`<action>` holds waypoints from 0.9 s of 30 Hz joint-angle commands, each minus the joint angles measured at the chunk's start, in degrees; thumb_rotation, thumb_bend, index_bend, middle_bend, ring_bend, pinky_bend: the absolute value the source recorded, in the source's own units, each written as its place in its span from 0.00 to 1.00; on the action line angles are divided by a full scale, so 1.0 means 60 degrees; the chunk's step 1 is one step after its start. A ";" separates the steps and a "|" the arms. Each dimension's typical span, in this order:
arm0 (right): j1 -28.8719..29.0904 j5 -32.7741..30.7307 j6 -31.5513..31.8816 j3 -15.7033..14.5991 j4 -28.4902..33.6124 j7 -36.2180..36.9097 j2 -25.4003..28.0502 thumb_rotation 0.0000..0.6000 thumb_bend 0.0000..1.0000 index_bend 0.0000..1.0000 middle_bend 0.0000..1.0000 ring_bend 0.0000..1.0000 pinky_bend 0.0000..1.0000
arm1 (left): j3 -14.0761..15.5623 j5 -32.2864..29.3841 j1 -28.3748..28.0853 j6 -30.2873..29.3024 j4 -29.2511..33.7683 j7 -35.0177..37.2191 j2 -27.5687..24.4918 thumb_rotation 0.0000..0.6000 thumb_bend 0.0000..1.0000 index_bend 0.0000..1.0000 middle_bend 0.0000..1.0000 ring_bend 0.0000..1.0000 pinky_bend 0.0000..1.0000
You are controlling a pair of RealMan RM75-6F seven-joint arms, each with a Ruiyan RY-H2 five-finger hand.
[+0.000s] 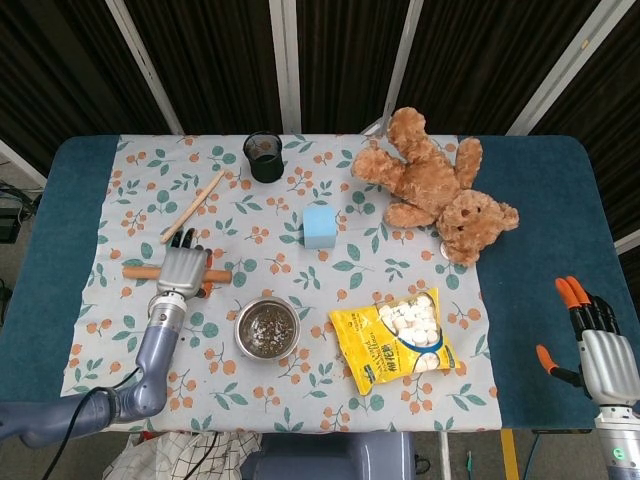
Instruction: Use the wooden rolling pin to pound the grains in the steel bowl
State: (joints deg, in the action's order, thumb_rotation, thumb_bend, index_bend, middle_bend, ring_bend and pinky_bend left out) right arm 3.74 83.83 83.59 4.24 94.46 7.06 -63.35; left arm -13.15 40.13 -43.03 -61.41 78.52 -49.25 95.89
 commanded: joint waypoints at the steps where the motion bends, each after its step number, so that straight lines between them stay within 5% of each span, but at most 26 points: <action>1: -0.0004 0.0000 -0.0004 -0.0006 -0.0001 0.0007 0.0000 1.00 0.36 0.00 0.00 0.00 0.00 | 0.0016 -0.0067 -0.0060 0.0014 -0.0111 0.0001 0.0101 1.00 0.40 0.45 0.38 0.01 0.00; 13: -0.0037 -0.0023 0.0002 -0.0028 -0.0011 -0.0019 -0.0025 1.00 0.36 0.00 0.00 0.00 0.00 | 0.0064 -0.0166 -0.0221 0.0051 -0.0311 0.0066 0.0283 1.00 0.45 0.47 0.47 0.03 0.00; 27: -0.0091 0.0051 0.0088 -0.0060 -0.0071 -0.0011 -0.0087 1.00 0.36 0.00 0.00 0.00 0.00 | 0.0224 0.0147 -0.0161 -0.0268 -0.0117 0.0304 0.0201 1.00 0.78 0.55 0.61 0.08 0.00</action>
State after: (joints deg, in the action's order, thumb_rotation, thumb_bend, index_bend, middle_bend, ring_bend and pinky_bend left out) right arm 3.22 84.17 84.14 3.91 94.00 7.02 -63.91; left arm -11.82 40.69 -44.11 -62.74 77.50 -47.71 97.33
